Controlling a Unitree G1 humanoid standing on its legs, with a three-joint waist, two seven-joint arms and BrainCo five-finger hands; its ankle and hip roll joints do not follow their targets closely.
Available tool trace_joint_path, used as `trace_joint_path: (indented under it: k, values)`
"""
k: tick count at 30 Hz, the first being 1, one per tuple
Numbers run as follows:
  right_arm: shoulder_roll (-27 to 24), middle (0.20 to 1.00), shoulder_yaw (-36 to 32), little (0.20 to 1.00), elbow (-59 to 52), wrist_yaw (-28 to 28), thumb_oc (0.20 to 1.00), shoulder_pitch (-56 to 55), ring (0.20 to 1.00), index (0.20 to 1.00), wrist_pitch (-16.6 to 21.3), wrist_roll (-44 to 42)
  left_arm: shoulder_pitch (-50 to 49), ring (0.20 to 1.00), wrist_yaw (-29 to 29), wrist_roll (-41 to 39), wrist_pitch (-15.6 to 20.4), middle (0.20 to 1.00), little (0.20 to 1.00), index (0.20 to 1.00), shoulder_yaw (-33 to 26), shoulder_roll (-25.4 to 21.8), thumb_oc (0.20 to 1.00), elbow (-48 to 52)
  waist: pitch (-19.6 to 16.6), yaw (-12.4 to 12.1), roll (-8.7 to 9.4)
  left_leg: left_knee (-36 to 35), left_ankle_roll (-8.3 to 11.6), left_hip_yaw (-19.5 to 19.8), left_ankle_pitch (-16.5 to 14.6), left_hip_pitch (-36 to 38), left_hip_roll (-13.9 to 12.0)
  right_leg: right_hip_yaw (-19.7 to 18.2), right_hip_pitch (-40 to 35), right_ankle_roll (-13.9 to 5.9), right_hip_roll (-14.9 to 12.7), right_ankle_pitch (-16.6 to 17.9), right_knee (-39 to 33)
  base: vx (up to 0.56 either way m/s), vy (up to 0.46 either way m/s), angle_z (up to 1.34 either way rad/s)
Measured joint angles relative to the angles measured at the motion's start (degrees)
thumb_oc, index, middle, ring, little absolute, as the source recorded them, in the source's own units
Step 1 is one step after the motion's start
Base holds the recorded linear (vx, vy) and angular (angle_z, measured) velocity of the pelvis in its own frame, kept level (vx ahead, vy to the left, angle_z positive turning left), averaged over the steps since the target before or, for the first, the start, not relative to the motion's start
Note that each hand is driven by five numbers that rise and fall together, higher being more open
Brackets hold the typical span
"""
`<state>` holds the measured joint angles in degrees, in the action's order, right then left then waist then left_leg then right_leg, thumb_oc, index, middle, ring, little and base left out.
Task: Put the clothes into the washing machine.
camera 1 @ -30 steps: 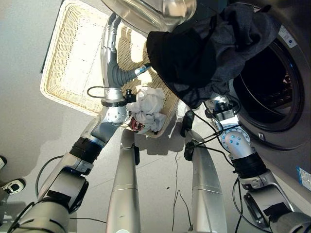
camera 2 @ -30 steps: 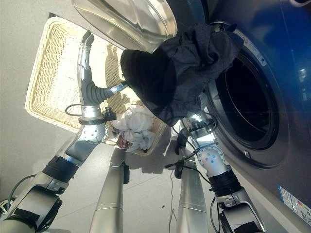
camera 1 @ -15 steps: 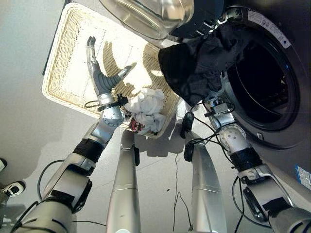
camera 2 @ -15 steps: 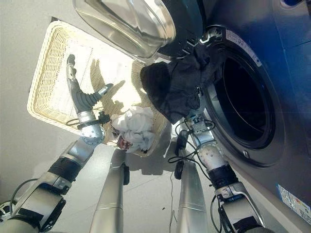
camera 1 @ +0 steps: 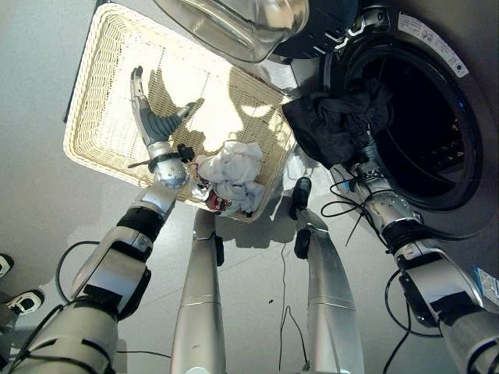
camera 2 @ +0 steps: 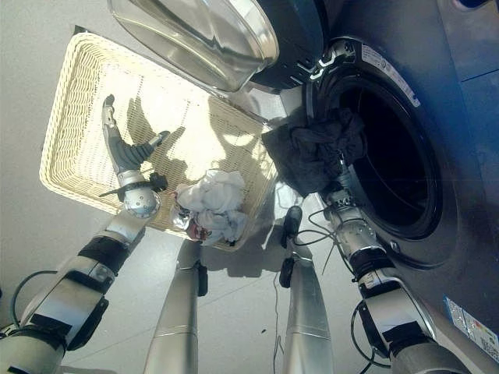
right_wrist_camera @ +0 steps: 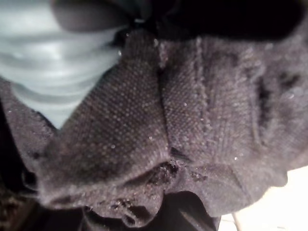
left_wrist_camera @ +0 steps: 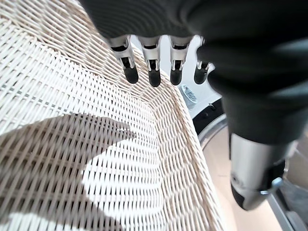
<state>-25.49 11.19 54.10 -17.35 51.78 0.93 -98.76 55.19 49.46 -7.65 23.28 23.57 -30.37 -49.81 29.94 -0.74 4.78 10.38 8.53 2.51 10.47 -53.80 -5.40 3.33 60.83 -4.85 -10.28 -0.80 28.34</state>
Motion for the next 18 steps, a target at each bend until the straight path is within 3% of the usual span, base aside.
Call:
trace_joint_path:
  k: [3,7,8,9,10,12,14,18]
  values:
    - [-0.22,0.200,-1.74,0.200,2.18,4.24,0.200,1.33,0.200,0.200,1.38,0.09,0.04,1.000,-0.76,-0.14,0.09,1.000,1.000,1.000,0.17,-0.10,1.000,-1.05,0.09,-0.01,-0.16,-0.01,0.01,-0.10,0.00,0.00,-0.17,-0.02,0.00,0.06,0.13,0.12,-0.16,0.02,-0.018,-0.02]
    - [-3.71,0.200,-5.23,0.200,4.15,15.56,0.200,5.52,0.200,0.200,8.18,-0.11,-0.31,1.000,-1.18,-0.42,1.13,1.000,1.000,1.000,2.35,-1.27,1.000,-1.22,0.55,-0.20,-0.92,0.03,0.01,-0.11,0.01,-0.02,-0.21,-0.04,-0.01,0.08,0.20,0.19,-0.17,0.02,-0.066,-0.01]
    - [-5.05,1.000,-6.10,1.000,4.34,18.29,1.000,6.63,1.000,1.000,11.83,-0.45,-0.69,1.000,-1.04,-0.37,1.13,1.000,1.000,1.000,2.33,-1.40,1.000,-0.86,0.59,-0.28,-1.00,0.03,0.01,-0.07,0.01,-0.05,-0.22,-0.03,-0.01,0.08,0.25,0.19,-0.20,0.01,-0.077,-0.01]
    - [-5.82,1.000,-6.35,1.000,4.33,19.74,1.000,7.30,1.000,1.000,14.56,-0.79,-0.93,1.000,-1.01,-0.28,1.13,1.000,1.000,1.000,2.36,-1.53,1.000,-0.54,0.59,-0.29,-1.00,0.02,0.01,-0.06,0.01,-0.09,-0.26,0.00,-0.01,0.08,0.28,0.19,-0.26,0.00,0.000,0.00]
    - [-8.30,1.000,-6.54,1.000,3.51,22.96,1.000,9.25,1.000,1.000,21.57,-0.61,-1.45,1.000,-0.90,0.08,1.04,1.000,1.000,1.000,2.52,-2.06,1.000,0.62,0.60,-0.14,-1.01,0.02,0.02,0.07,0.01,-0.38,-0.36,0.22,0.00,0.13,0.38,0.32,-0.66,0.00,0.000,0.00]
    - [-11.38,1.000,-6.90,1.000,0.31,26.90,1.000,10.11,1.000,1.000,26.30,2.89,-1.21,1.000,-0.84,-0.01,0.71,1.000,1.000,1.000,2.83,-2.37,1.000,1.85,0.61,0.01,-1.02,0.04,0.01,0.16,0.01,-0.68,-0.35,0.32,0.12,0.07,0.36,0.47,-0.90,-0.03,0.035,0.01]
    - [-12.23,1.000,-6.76,1.000,-1.79,29.20,1.000,10.90,1.000,1.000,28.07,6.24,0.13,1.000,-1.01,-0.13,0.04,1.000,1.000,1.000,4.69,-3.95,1.000,2.49,0.65,-0.03,-1.08,-0.01,0.01,0.00,0.00,-1.09,-0.48,0.21,0.37,0.05,0.56,1.06,-1.68,-0.01,0.007,-0.07]
    - [-12.43,1.000,-6.76,1.000,-0.74,24.56,1.000,10.49,1.000,1.000,25.06,5.50,1.76,1.000,-2.00,-0.08,0.08,1.000,1.000,1.000,4.81,-5.02,1.000,2.43,0.65,-0.11,-1.08,0.00,0.00,0.07,0.00,-1.17,-0.51,0.32,0.07,-0.05,0.65,1.32,-2.32,0.00,0.000,-0.02]
